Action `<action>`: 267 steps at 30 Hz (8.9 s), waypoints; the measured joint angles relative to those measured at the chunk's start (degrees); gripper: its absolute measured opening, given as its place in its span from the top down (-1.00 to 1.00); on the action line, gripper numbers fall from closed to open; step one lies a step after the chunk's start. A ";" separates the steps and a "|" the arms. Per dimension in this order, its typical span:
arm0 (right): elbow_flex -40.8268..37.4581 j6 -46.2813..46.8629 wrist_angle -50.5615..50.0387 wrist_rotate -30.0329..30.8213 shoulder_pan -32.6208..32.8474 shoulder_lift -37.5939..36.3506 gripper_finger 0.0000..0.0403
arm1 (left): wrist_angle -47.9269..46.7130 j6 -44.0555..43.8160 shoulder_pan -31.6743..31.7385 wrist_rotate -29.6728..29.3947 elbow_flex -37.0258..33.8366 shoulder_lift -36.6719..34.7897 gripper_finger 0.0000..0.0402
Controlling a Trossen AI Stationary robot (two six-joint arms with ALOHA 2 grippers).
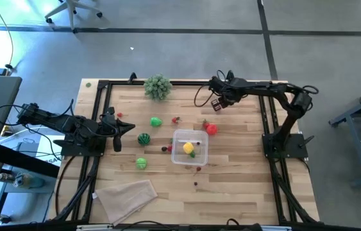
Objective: Pick and placing Produce into tupperware
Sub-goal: Put the pink peach into the transparent bin
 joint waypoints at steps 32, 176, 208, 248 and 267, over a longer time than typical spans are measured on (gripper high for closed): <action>-0.01 6.49 7.28 -1.08 7.34 -0.74 0.34 | 0.00 0.00 -0.02 -0.02 0.00 0.00 1.00; -8.20 18.67 18.44 -3.07 8.24 2.62 -0.03 | 0.00 0.00 -0.02 0.00 0.02 -0.02 1.00; -8.20 18.04 19.43 -3.44 8.26 2.56 0.41 | 0.00 0.00 -0.02 -0.01 0.02 -0.01 1.00; -8.11 -17.35 49.40 -12.24 35.78 -2.99 0.41 | -0.04 0.02 -0.02 0.01 0.02 0.00 1.00; -8.13 -16.26 52.81 -12.24 35.69 4.57 0.41 | 0.00 0.00 -0.01 0.01 0.02 -0.02 1.00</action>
